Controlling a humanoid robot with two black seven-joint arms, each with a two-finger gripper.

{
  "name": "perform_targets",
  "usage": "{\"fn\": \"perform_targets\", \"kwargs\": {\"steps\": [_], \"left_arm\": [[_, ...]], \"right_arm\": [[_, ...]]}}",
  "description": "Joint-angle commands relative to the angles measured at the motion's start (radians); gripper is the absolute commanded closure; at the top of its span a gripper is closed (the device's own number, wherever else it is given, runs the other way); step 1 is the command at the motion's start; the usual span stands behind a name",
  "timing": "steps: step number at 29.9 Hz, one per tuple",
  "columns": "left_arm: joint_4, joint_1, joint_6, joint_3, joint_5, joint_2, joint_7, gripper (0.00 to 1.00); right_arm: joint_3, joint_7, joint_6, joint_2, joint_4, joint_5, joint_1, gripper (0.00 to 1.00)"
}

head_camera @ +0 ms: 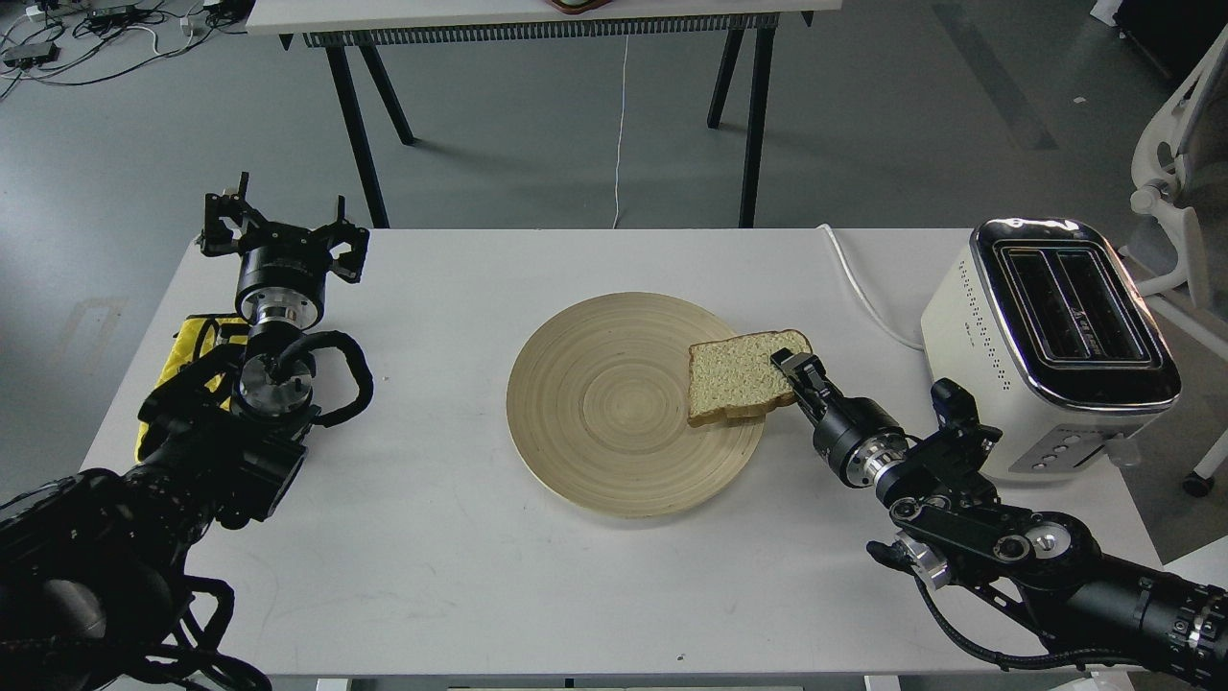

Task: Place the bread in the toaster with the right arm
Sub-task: 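Close the right gripper on the edge of the bread slice, then lift the bread with the right gripper and carry it above the toaster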

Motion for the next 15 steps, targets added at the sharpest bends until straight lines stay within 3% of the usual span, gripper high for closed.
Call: {"fn": "perform_targets", "kwargs": {"steps": [1, 9, 15], "left_arm": [[0.000, 0.000, 0.000, 0.000, 0.000, 0.000, 0.000, 0.00], [0.000, 0.000, 0.000, 0.000, 0.000, 0.000, 0.000, 0.00], [0.000, -0.001, 0.000, 0.000, 0.000, 0.000, 0.000, 0.00]], "right_arm": [[0.073, -0.001, 0.004, -0.016, 0.048, 0.000, 0.032, 0.99], [0.195, -0.036, 0.027, -0.193, 0.149, 0.003, 0.219, 0.99], [0.192, -0.050, 0.145, -0.475, 0.224, -0.005, 0.382, 0.99]]}}
